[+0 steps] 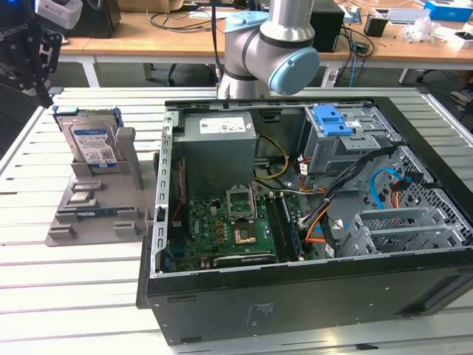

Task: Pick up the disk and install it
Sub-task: 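Pick up the disk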

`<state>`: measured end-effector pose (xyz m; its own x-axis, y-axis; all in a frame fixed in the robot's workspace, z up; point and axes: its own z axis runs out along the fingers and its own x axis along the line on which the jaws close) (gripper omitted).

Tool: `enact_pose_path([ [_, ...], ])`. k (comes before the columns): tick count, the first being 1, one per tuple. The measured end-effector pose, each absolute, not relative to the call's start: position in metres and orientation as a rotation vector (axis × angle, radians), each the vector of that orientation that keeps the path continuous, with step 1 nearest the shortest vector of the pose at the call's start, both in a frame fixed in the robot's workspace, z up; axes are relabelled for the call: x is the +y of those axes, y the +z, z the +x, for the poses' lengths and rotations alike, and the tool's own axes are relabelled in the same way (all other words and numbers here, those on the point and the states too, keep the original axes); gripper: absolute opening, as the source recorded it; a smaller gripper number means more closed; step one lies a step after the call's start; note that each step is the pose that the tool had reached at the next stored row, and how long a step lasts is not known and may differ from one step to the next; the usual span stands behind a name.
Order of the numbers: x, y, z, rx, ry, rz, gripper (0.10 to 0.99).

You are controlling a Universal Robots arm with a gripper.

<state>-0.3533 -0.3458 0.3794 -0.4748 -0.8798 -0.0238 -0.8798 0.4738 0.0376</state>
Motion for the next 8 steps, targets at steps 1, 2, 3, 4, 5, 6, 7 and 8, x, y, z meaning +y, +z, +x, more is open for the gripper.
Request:
enact_pose_path([
  [1, -0.3458, 0.3794, -0.3533, 2.685, 0.070, -1.628, 0.106],
  [2, -0.3458, 0.3794, -0.3533, 2.673, 0.070, -1.647, 0.106],
  [3, -0.3458, 0.3794, -0.3533, 2.664, 0.070, -1.663, 0.106],
  [4, -0.3458, 0.3794, -0.3533, 2.648, 0.070, -1.689, 0.106],
  [5, -0.3458, 0.3794, -0.3533, 2.630, 0.070, -1.718, 0.106],
  [6, -0.3458, 0.3794, -0.3533, 2.618, 0.070, -1.737, 0.106],
  [7, -0.3458, 0.3794, -0.3533, 2.606, 0.070, -1.756, 0.106],
  [8, -0.3458, 0.3794, -0.3533, 2.594, 0.070, -1.773, 0.106],
])
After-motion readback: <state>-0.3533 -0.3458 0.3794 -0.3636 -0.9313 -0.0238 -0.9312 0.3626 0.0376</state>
